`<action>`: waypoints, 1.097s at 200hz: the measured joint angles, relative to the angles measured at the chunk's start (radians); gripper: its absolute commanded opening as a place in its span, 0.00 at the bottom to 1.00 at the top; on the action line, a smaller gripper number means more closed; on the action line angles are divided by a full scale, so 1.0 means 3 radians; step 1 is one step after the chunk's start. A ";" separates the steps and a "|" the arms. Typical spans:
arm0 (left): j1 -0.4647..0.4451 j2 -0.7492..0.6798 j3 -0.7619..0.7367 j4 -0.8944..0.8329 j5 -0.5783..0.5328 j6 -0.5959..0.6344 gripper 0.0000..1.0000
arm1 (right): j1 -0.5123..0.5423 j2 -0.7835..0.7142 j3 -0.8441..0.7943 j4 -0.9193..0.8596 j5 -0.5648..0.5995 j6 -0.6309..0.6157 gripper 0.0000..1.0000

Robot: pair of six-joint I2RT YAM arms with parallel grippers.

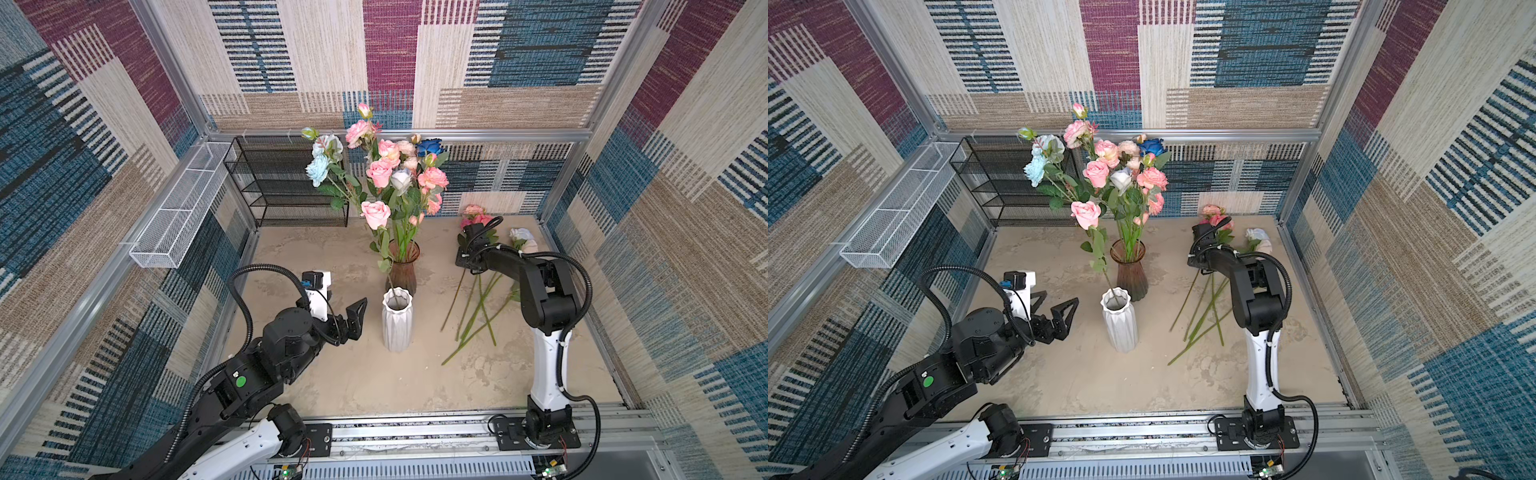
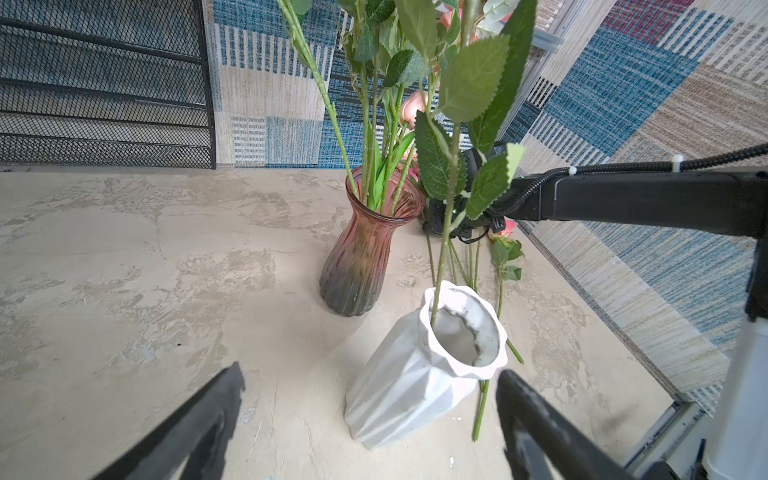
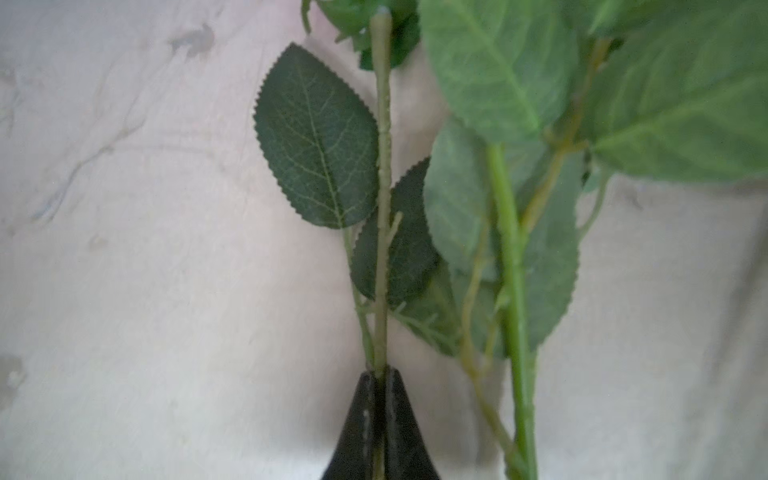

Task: Arrange the flowers into the vase
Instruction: 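Return the right gripper to the pile and grasp another rose stem, then lift the rose and insert its stem into the white vase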

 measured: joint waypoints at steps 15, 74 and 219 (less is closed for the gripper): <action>0.0000 0.0005 0.0000 0.0000 0.0000 0.0000 0.96 | 0.0006 -0.0203 -0.0184 0.0072 -0.0132 -0.0042 0.02; 0.0000 0.0029 0.0000 0.0000 -0.0011 -0.0001 0.96 | 0.0010 -0.1180 -0.0865 0.0717 -0.0671 -0.0142 0.00; 0.0006 0.0022 0.0036 -0.0006 -0.0089 0.0000 0.97 | 0.0529 -0.4082 -0.1760 0.1470 -0.0945 -0.0028 0.00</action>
